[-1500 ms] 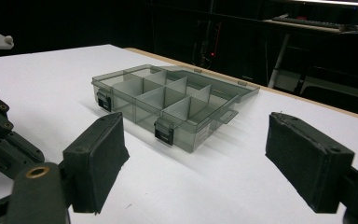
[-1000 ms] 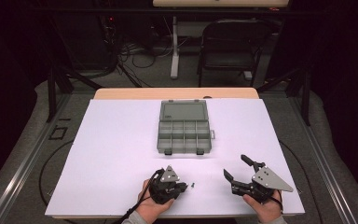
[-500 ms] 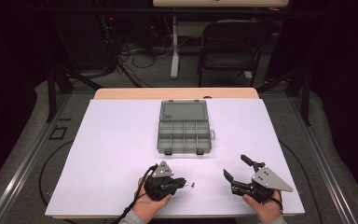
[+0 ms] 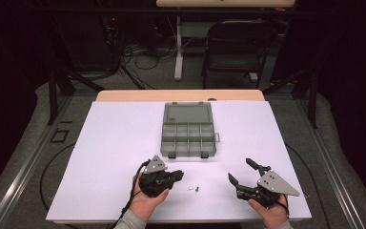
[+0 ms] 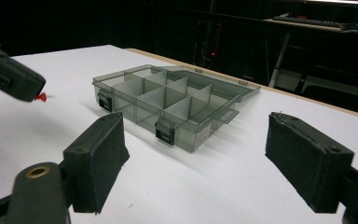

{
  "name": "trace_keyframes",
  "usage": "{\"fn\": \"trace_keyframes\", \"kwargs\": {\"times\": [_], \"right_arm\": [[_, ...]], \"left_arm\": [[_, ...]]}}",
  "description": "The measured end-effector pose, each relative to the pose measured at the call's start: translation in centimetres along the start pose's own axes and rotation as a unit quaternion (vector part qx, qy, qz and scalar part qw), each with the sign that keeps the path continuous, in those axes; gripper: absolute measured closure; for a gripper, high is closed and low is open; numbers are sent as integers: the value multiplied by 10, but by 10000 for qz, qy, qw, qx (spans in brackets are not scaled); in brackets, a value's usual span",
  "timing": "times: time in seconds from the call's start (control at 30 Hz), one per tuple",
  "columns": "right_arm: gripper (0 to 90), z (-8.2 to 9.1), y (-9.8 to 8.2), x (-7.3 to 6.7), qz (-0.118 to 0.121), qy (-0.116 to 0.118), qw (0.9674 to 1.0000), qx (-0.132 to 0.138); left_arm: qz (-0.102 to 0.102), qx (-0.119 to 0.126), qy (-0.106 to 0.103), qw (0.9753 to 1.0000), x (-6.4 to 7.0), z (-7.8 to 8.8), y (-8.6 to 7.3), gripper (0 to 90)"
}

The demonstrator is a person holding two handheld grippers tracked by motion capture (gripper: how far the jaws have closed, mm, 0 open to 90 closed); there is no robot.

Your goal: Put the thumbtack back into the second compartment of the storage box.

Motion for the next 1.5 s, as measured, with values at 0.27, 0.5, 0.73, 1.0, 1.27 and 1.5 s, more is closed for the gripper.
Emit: {"fn": "trace_keyframes", "kwargs": {"times": [0.27, 0.5, 0.73, 1.0, 1.27, 1.5], "right_arm": [[196, 0, 0, 0, -6, 8, 10000, -19], [196, 0, 0, 0, 3, 6, 10000, -22], [196, 0, -1, 0, -15, 18, 10000, -20], [196, 0, -1, 1, -46, 19, 10000, -29], [196, -1, -1, 2, -28, 21, 10000, -31], [197, -1, -2, 2, -44, 25, 10000, -31]], "left_arm": [[60, 219, 143, 9996, -11, 8, 18, 854], [153, 291, 277, 9991, -27, 9, 32, 854], [139, 281, 450, 9985, -42, 7, 51, 854], [210, 278, 587, 9977, -59, 3, 80, 854], [247, 238, 754, 9966, -72, -4, 103, 854], [370, 164, 916, 9950, -86, -14, 114, 855]]}}
Point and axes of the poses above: each handheld gripper's, and its own axes: z roughly backward along the jaws, y roughly out of its top, x roughly to its right, the point moved 9 cm from there along -z, roughly forward along the jaws, and after that the axes turned 3 degrees about -x, right-handed, at the moved point
